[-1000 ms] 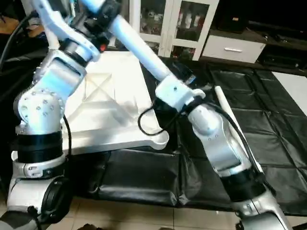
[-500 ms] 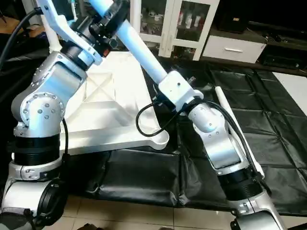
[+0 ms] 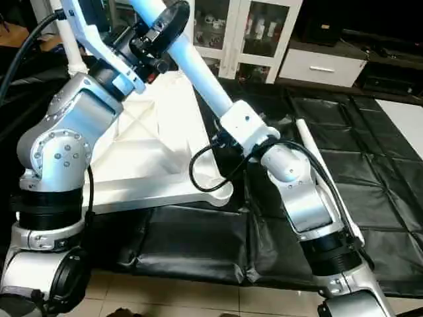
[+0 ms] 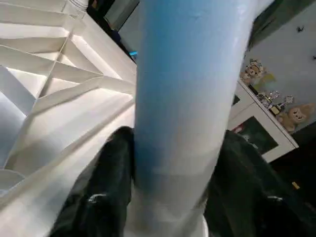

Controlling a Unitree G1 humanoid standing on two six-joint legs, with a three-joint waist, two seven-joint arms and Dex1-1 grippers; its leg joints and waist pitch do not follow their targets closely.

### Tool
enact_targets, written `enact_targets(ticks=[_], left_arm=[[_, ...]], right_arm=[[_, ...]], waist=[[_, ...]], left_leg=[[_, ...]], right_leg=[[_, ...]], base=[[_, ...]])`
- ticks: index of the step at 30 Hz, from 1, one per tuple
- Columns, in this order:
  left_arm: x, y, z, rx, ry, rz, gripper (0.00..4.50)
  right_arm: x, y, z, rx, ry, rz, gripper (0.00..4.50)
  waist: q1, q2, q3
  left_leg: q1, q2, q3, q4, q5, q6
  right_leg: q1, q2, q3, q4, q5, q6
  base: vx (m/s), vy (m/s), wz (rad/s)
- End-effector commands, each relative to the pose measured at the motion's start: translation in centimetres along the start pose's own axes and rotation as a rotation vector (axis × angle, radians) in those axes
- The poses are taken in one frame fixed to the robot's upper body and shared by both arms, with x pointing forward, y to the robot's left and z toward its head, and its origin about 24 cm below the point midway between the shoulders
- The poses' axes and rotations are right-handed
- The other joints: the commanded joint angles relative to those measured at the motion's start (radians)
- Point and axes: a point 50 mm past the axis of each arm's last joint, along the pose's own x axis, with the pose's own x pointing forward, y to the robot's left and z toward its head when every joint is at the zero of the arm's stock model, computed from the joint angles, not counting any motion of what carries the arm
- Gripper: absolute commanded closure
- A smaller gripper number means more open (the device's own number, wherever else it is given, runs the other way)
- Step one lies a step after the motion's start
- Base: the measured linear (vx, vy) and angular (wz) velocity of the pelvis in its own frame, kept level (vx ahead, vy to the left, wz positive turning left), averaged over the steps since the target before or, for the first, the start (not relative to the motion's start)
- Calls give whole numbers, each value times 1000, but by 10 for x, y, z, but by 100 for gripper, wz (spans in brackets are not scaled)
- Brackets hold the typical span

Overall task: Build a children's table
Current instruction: Pick table leg

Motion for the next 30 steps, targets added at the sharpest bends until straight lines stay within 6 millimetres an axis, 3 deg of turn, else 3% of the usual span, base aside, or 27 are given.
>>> enact_targets(ticks=[1, 3, 10, 12, 15, 16, 30], left_arm=[[1, -9, 0, 16, 3, -54, 291], [0, -11, -1, 25, 12, -73, 291], [0, -12, -2, 34, 17, -83, 291], [-1, -12, -2, 36, 18, -85, 291], [-1, -13, -2, 41, 21, -89, 291], [-1, -13, -2, 43, 22, -90, 291], [0, -14, -2, 51, 24, -108, 291]], right_arm=[[-3, -8, -5, 17, 25, -26, 229], [-3, -9, -5, 19, 28, -29, 256], [-3, -12, -3, 10, 17, -60, 265], [-2, -12, -3, 13, 14, -59, 209], [-3, -14, -2, 8, 14, -64, 189], [-3, -15, -2, 1, 16, -69, 160], [-2, -12, -5, -11, 33, -42, 150]], waist=[[-3, 11, -75], [-4, 13, -76], [-4, 12, -75], [-4, 13, -75], [-4, 12, -75], [-3, 12, -75], [-4, 12, -76]], left_leg=[[30, 29, -13, -68, -177, -36], [31, 29, -14, -68, -178, -39], [31, 28, -13, -68, -185, -43], [31, 28, -13, -68, -185, -44], [30, 28, -14, -68, -185, -44], [32, 29, -13, -68, -182, -43], [31, 28, -13, -67, -176, -39]], right_leg=[[45, -38, 35, -63, -73, -180], [45, -37, 35, -62, -71, -181], [44, -37, 35, -64, -87, -173], [44, -37, 36, -64, -86, -172], [45, -38, 36, -64, -86, -171], [43, -37, 36, -63, -82, -171], [45, -37, 35, -62, -71, -177]], base=[[0, 0, 0], [0, 0, 0], [0, 0, 0], [0, 0, 0], [0, 0, 0], [0, 0, 0], [0, 0, 0]])
